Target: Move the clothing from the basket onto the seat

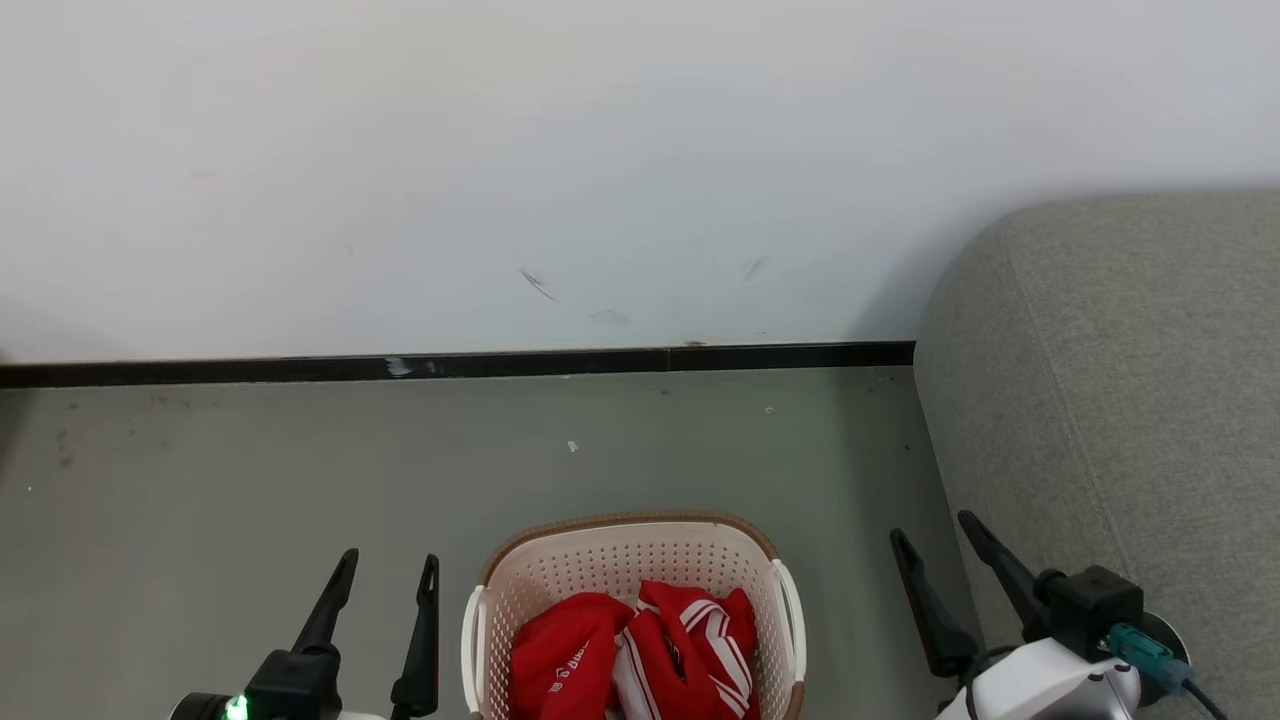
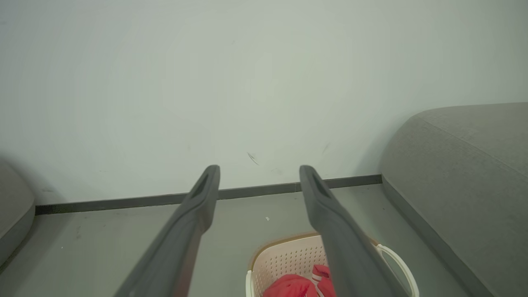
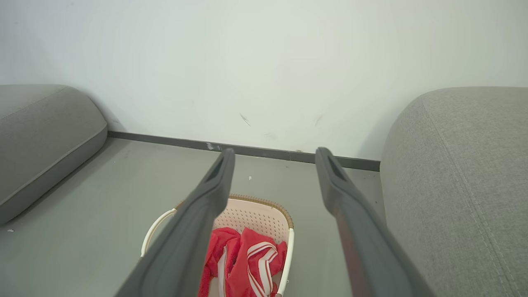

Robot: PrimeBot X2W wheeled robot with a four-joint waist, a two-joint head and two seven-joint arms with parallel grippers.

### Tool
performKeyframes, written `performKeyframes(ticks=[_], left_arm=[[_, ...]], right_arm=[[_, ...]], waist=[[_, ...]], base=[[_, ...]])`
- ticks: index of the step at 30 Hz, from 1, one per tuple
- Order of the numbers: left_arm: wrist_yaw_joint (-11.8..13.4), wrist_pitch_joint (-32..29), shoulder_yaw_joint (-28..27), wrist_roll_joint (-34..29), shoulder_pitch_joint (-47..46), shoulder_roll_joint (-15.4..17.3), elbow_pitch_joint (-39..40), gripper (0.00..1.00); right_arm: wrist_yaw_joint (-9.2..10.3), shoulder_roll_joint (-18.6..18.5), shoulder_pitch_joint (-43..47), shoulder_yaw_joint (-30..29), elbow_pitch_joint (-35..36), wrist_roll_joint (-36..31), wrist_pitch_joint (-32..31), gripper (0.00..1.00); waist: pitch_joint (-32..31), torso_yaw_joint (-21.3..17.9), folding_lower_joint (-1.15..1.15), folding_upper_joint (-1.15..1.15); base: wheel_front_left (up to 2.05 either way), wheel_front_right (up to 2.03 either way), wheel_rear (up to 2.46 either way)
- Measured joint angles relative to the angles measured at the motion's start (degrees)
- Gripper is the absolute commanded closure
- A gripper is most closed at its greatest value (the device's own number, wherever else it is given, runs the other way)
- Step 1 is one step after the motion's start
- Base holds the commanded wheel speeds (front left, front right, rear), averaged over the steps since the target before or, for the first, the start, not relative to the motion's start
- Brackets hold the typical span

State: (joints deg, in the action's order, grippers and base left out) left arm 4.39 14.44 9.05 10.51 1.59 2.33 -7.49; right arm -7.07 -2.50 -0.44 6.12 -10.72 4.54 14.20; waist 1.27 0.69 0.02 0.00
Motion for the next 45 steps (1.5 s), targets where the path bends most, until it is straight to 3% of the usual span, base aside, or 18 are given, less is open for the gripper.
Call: performKeyframes(ticks=[26,34,45], left_arm=[[0.0,0.0,-0.8,0.3,0.0,0.0,-0.2,0.00],[-0.1,0.0,0.1,-1.0,-0.1,1.7,-3.5,0.00],[-3.1,0.0,4.4,-3.8,-3.9,2.7,-9.5,0.00]], right_arm=[[0.00,0.0,0.4,-0.2,2.5,0.4,0.0,0.00],[0.00,0.1,2.3,-2.8,4.3,-0.4,0.0,0.00],[0.00,0.1,2.5,-6.0,8.8,-0.5,0.2,0.00]], waist=[[1.0,0.0,-0.01,0.00],[2.8,-0.4,-0.01,0.00],[6.5,-1.4,-0.01,0.00]], base=[[0.00,0.00,0.00],[0.00,0.00,0.00],[0.00,0.00,0.00]])
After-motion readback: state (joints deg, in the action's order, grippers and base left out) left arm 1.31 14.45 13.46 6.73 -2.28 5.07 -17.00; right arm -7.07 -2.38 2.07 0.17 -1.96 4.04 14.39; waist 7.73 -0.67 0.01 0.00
